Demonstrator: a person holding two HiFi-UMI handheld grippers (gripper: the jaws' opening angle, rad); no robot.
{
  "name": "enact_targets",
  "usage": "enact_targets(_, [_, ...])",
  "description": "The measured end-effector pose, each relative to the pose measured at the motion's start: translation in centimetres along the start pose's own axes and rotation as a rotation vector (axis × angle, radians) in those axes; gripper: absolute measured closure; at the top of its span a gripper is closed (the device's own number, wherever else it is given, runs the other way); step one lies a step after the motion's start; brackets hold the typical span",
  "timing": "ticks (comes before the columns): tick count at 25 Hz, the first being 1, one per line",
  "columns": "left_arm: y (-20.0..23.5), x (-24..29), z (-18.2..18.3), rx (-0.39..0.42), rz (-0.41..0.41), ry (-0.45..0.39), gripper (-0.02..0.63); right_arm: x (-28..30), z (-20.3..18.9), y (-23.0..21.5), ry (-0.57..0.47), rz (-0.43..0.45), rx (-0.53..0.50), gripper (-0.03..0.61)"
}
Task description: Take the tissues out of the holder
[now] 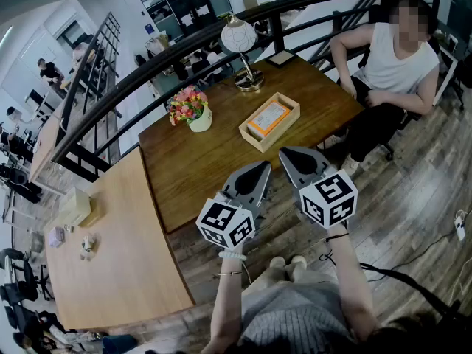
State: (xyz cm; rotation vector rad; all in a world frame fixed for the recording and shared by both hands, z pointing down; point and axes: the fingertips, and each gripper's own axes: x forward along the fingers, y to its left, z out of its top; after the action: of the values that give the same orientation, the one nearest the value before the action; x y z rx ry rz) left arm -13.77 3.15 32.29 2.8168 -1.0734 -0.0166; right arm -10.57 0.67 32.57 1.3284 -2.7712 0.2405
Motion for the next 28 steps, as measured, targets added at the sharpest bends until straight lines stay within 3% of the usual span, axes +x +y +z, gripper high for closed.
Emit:
enact_targets(20, [-0.3,0.3,-0.3,-0.010,0.032,0.002,0.606,0.4,0.1,-0.5,-0.001,0.046,0.004,0.566])
enact_targets(28, [2.0,1.3,-0.4,-0.031,0.072,0.006,0.606,2.2,-0.3,-1.7,0.025,0.086,0.025,0.566])
